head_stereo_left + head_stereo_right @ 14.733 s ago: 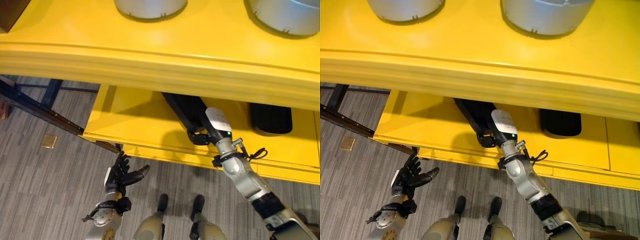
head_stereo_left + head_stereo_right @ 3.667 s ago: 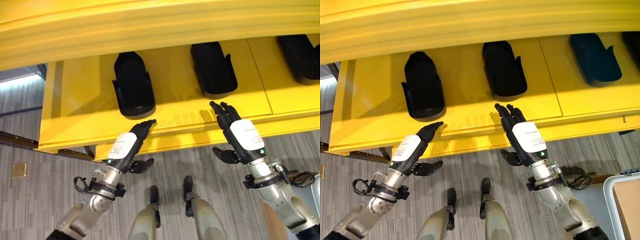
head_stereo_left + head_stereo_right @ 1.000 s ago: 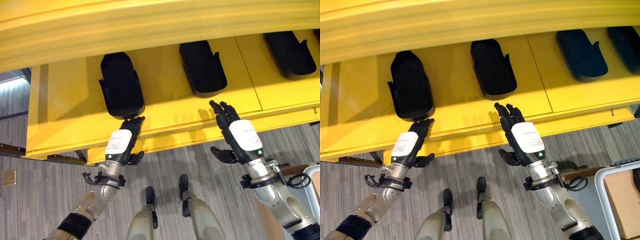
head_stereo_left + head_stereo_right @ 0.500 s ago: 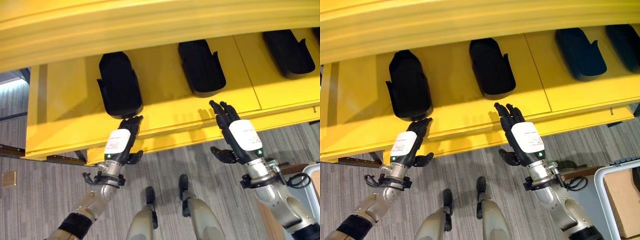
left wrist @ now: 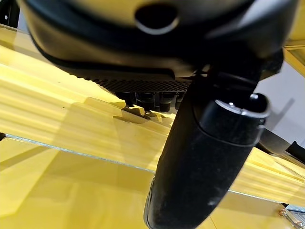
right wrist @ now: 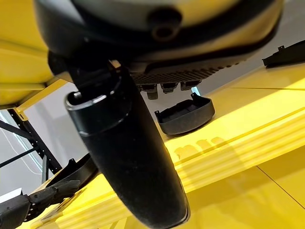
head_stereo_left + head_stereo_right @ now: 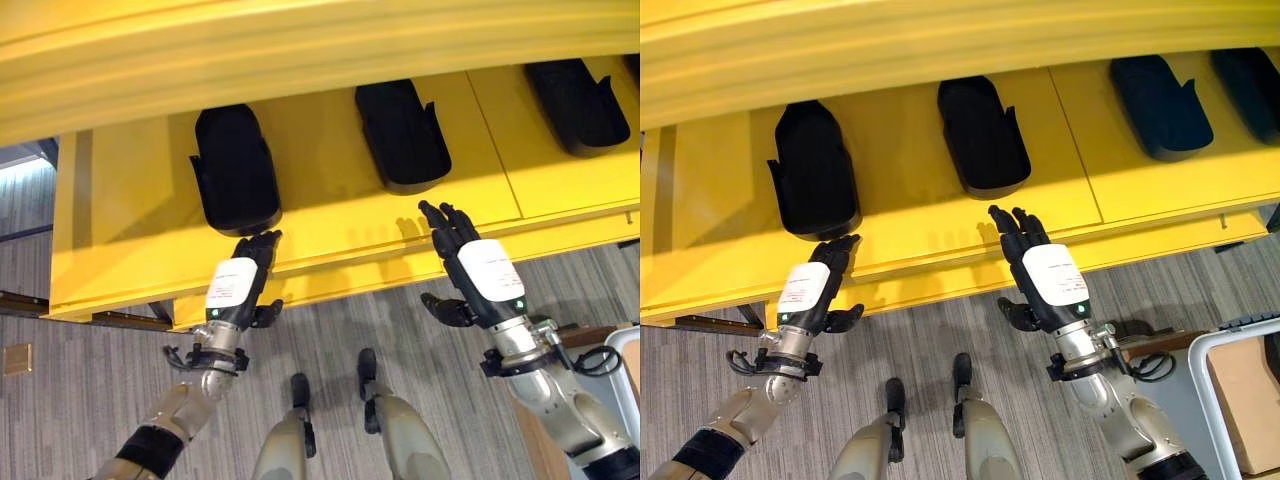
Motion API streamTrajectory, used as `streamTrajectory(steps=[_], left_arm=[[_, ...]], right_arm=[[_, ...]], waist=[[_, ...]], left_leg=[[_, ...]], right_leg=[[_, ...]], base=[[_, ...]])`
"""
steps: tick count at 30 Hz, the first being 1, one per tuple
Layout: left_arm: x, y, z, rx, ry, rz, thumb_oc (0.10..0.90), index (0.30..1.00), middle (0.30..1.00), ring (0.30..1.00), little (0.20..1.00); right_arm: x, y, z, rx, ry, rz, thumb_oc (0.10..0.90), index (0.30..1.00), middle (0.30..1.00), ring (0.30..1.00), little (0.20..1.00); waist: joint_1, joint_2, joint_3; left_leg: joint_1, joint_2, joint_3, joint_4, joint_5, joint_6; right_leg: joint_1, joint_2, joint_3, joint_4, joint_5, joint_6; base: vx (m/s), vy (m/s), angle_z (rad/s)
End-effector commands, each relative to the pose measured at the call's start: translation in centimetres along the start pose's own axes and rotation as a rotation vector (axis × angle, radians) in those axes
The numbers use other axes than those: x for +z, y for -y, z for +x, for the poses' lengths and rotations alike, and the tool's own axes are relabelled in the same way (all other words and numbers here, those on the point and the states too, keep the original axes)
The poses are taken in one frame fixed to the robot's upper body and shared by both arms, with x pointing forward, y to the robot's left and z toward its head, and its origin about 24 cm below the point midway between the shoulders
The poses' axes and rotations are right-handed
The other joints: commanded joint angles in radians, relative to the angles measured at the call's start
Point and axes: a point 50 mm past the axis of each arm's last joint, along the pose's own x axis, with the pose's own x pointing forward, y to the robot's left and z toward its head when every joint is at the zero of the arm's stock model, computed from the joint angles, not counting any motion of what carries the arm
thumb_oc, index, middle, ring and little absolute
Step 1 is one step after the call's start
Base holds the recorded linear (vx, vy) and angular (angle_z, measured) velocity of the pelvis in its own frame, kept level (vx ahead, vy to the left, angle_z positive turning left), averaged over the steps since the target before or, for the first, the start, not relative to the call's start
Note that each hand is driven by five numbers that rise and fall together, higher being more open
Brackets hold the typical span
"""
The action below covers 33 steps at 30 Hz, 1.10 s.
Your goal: Move parts from the plastic box to the shelf.
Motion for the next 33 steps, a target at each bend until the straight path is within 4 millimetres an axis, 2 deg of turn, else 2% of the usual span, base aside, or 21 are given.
streamTrajectory(steps=[1,33], left_arm=[[-3.7,-0.9,-1.2,0.020,-0.177,0.064,0.900,1.000,1.000,1.000,1.000],[-4.2,-1.6,0.2,0.054,-0.188,0.118,0.900,1.000,1.000,1.000,1.000]], right_arm=[[1.9,2.4,1.7,-0.159,0.130,0.035,0.900,1.000,1.000,1.000,1.000],[2.0,2.3,2.0,-0.163,0.141,0.029,0.900,1.000,1.000,1.000,1.000]], waist=[[0.011,-0.031,-0.047],[0.008,-0.036,-0.033]], left_leg=[[-0.050,0.077,-0.035,0.050,0.010,-0.046],[-0.060,0.067,-0.032,0.061,0.003,-0.041]], right_leg=[[0.004,-0.077,0.032,0.092,-0.082,0.094],[-0.013,-0.083,0.039,0.113,-0.087,0.096]], base=[[0.00,0.000,0.00],[0.00,0.001,-0.01]])
